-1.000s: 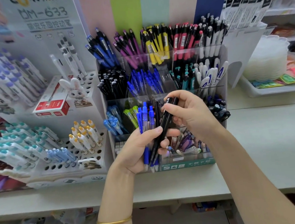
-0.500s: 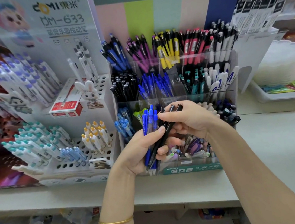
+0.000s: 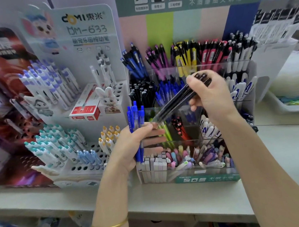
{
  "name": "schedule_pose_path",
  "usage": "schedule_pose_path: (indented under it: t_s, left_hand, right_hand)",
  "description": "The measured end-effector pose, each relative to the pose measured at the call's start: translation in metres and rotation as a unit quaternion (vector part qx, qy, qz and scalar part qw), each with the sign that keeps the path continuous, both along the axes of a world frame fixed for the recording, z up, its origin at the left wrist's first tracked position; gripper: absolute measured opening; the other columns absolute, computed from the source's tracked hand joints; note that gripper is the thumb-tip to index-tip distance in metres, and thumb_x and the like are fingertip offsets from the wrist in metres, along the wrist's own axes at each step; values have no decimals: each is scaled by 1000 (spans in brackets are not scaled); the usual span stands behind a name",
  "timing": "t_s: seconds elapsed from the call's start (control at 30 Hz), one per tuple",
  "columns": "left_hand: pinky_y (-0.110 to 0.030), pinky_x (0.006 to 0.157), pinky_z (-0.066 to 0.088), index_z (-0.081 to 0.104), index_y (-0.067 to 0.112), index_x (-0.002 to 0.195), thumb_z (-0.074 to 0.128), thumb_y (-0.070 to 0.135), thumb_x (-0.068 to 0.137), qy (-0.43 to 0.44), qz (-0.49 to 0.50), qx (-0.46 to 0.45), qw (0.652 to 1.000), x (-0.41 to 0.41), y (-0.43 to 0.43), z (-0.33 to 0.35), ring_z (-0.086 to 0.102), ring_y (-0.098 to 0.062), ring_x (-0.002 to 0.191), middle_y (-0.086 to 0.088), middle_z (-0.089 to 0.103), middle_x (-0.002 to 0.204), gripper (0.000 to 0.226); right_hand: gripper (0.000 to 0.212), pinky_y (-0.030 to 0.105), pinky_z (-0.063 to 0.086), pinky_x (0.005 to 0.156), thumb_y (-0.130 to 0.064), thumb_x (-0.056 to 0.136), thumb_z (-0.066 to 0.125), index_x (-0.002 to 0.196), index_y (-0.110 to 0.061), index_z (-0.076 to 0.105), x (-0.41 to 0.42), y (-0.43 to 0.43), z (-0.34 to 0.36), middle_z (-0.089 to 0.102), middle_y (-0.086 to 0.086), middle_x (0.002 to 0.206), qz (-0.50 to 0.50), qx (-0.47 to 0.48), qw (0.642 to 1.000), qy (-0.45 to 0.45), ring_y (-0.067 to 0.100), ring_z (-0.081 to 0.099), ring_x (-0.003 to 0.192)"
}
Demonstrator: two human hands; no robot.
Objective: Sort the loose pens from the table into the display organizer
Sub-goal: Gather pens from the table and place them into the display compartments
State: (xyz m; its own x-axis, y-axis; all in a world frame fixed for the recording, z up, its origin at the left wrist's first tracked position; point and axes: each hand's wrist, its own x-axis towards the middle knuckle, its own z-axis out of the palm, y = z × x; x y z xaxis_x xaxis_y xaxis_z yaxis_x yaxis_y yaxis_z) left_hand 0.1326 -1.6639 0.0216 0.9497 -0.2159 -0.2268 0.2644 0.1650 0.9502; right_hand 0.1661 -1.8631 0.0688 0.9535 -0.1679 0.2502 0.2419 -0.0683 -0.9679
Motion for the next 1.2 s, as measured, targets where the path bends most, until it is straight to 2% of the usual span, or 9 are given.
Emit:
schedule_pose_path:
  t_s: [0.13, 0.2, 0.33, 0.53, 0.67, 0.8, 1.03, 1.1, 1.2]
  left_hand:
    - [-19, 40, 45, 65, 2, 100, 53, 12, 98, -35, 25, 53, 998, 1, 3, 1, 55, -12, 45, -11, 70, 73, 16]
    - [-17, 37, 35, 65, 4, 90, 56, 11, 95, -48, 26, 44, 998, 2, 4, -1, 41, -9, 40, -6, 60, 61, 12]
    - [-17, 39, 35, 63, 9, 82, 62, 10, 91, -43, 24, 22, 999, 3, 5, -4, 40, -9, 41, -2, 53, 57, 10]
    - [-18, 40, 36, 60, 6, 86, 66, 14, 81, -41, 1, -13, 999, 3, 6, -6, 42, -9, 43, -2, 53, 59, 11]
    - [-18, 44, 39, 58, 5, 91, 65, 18, 75, -39, -20, -55, 998, 4, 7, -8, 45, -8, 46, 0, 54, 62, 22]
    - [-19, 47, 41, 58, 5, 98, 60, 18, 79, -31, -29, -94, 995, 6, 9, -9, 45, -8, 50, -1, 55, 66, 23]
    - [-19, 46, 42, 58, 4, 100, 57, 17, 80, -31, -23, -114, 993, 8, 13, -9, 46, -7, 49, -3, 56, 67, 24]
    - [-19, 46, 42, 58, 4, 100, 57, 16, 80, -35, -21, -114, 993, 8, 15, -8, 45, -8, 49, -3, 56, 67, 24]
    - [-18, 46, 42, 58, 4, 100, 55, 14, 83, -36, -14, -116, 992, 8, 16, -6, 45, -7, 49, -2, 56, 65, 20]
  right_hand:
    - [13, 26, 49, 43, -16, 95, 57, 84, -20, 52, 4, 17, 9, 58, 2, 65, -71, -51, 988, -126, 13, 57, 44]
    - [14, 25, 49, 44, -14, 95, 57, 83, -20, 52, 9, 28, 9, 57, 0, 65, -77, -97, 979, -162, 12, 56, 44]
    - [9, 38, 52, 55, -18, 94, 58, 88, -14, 52, 24, 43, 5, 56, -1, 69, -80, -177, 959, -206, 22, 58, 55]
    - [12, 23, 42, 59, -18, 93, 60, 93, -7, 56, 38, 60, 3, 51, -8, 69, -89, -245, 937, -234, 17, 51, 61]
    - [19, 42, 46, 59, -20, 92, 62, 88, -3, 54, 42, 65, -1, 58, 9, 68, -67, -311, 926, -204, 26, 54, 61]
    - [20, 42, 49, 60, -22, 92, 63, 93, -4, 56, 45, 68, -9, 60, 7, 71, -64, -328, 924, -185, 23, 56, 62]
    - [50, 18, 40, 78, -28, 83, 73, 125, -7, 54, 43, 73, -14, 57, 7, 115, -96, -356, 913, -174, 15, 55, 95]
    - [58, 18, 41, 80, -24, 83, 73, 132, -6, 49, 32, 69, -22, 58, 8, 116, -132, -331, 910, -213, 14, 54, 93]
    - [56, 28, 38, 103, -16, 86, 68, 137, -3, 47, 24, 72, -41, 55, 12, 133, -170, -380, 870, -266, 24, 50, 121]
